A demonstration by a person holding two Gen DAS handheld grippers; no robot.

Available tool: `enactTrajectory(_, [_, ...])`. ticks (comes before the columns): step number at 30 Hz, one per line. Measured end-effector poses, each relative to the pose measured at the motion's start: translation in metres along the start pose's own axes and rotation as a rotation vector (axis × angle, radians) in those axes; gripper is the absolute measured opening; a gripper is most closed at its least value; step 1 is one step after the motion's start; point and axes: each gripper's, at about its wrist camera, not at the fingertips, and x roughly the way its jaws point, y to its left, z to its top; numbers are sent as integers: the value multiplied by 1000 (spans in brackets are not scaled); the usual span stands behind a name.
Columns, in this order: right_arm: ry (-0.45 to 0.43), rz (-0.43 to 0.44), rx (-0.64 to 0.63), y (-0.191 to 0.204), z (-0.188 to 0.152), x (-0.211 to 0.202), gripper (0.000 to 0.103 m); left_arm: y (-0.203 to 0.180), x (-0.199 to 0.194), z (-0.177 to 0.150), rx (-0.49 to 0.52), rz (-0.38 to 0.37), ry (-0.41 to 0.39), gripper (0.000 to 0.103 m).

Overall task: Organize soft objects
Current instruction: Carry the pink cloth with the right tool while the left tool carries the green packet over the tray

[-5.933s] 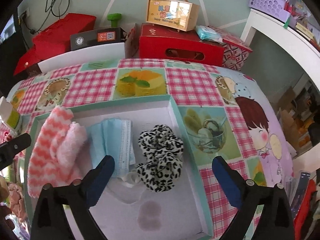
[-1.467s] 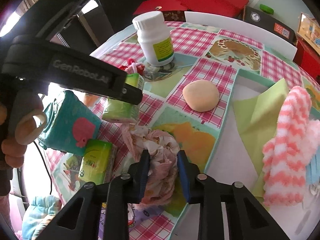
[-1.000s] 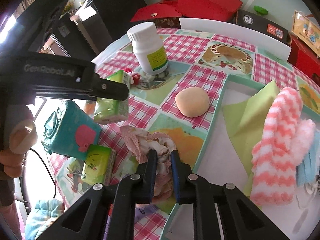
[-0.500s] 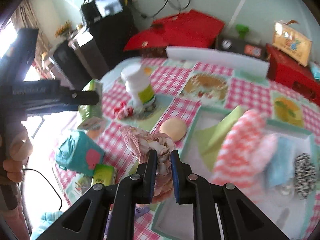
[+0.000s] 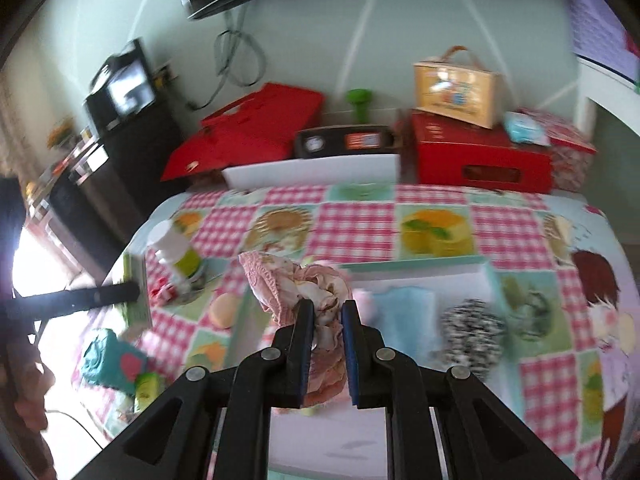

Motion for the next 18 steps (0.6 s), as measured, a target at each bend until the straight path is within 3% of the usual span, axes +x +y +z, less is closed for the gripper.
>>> enactTrajectory(7, [-23,-102,101,-51,-3,-19,15,-32,18,-13,70,-18,45,54])
enactTrajectory(18, [23,-178,163,-82,-20,-20,15,-61,45,-37,140,-23,126,54])
